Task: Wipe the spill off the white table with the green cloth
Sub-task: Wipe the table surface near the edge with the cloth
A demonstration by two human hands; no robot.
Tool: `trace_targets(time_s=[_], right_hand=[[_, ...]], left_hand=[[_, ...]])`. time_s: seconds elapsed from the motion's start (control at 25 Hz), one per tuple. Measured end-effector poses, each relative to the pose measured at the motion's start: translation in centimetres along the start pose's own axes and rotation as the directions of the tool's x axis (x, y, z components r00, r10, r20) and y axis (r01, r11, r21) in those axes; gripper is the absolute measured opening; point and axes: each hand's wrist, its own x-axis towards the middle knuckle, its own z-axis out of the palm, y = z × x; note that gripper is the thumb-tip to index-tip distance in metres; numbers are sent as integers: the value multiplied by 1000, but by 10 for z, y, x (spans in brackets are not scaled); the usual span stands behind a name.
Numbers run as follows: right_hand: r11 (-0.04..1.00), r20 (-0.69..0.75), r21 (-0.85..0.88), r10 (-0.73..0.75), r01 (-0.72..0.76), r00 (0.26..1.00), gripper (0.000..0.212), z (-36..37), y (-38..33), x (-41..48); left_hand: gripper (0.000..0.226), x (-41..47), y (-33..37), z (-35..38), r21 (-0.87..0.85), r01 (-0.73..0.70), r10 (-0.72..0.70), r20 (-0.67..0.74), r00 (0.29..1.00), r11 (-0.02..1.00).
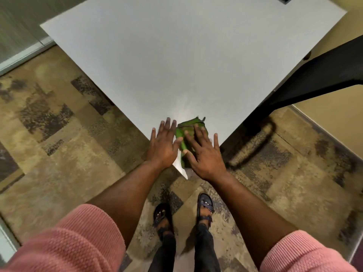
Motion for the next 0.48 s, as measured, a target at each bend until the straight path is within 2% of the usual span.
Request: trace_targets(time_s=[0.16, 0.36, 0.48], right_hand=[[981, -36, 132, 150, -145, 988, 60, -6, 15, -15], [982, -34, 144, 131, -125, 991, 58, -17, 24, -7], [995, 31, 93, 17, -20, 999, 75, -28, 35, -2]], left_hand=[[66, -2, 22, 2, 115, -55, 52, 29, 998, 992], [64, -6, 38, 0, 215, -25, 35, -42, 999, 976], [65, -12, 40, 2, 309, -119, 123, 6, 992, 944]])
